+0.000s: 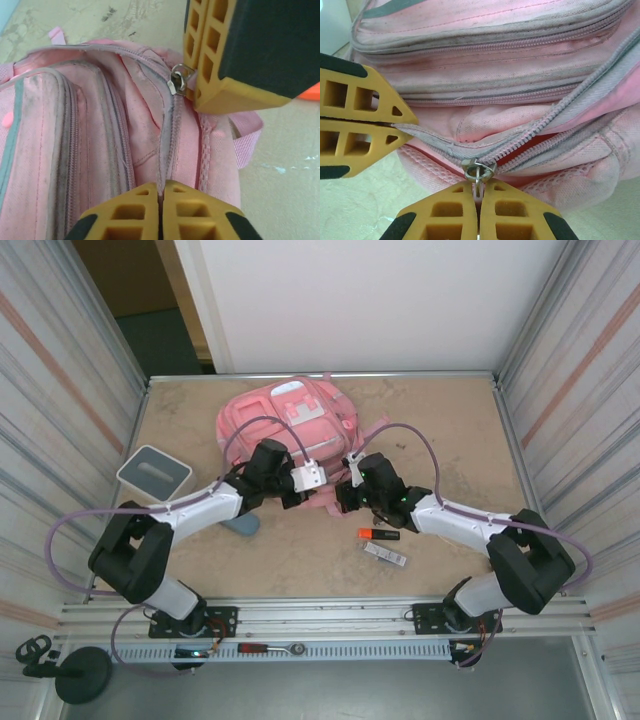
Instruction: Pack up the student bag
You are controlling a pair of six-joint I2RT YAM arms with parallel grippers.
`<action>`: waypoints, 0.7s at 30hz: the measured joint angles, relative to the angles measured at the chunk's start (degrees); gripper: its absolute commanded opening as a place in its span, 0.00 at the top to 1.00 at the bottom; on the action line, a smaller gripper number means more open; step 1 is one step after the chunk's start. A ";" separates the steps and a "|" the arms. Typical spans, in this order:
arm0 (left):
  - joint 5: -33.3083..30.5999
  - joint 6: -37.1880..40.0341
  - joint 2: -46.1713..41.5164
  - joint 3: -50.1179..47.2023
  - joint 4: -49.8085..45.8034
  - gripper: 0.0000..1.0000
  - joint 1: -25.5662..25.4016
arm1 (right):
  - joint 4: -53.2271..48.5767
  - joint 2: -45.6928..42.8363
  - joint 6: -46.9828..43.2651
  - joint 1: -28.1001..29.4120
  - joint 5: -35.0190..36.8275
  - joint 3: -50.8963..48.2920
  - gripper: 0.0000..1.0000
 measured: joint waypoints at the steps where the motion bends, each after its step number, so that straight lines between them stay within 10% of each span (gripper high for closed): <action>1: 0.96 -0.46 -0.31 -0.02 -0.15 1.00 0.57 | -0.11 0.00 0.00 -0.17 0.11 0.00 1.00; 13: 10.08 -1.25 -11.50 -9.33 3.10 0.99 11.04 | -1.88 -0.11 -0.66 -3.13 0.24 1.99 1.00; 21: 2.43 -1.14 -11.87 -9.55 0.17 0.54 12.13 | -0.52 0.96 -0.39 -1.86 -0.37 1.99 1.00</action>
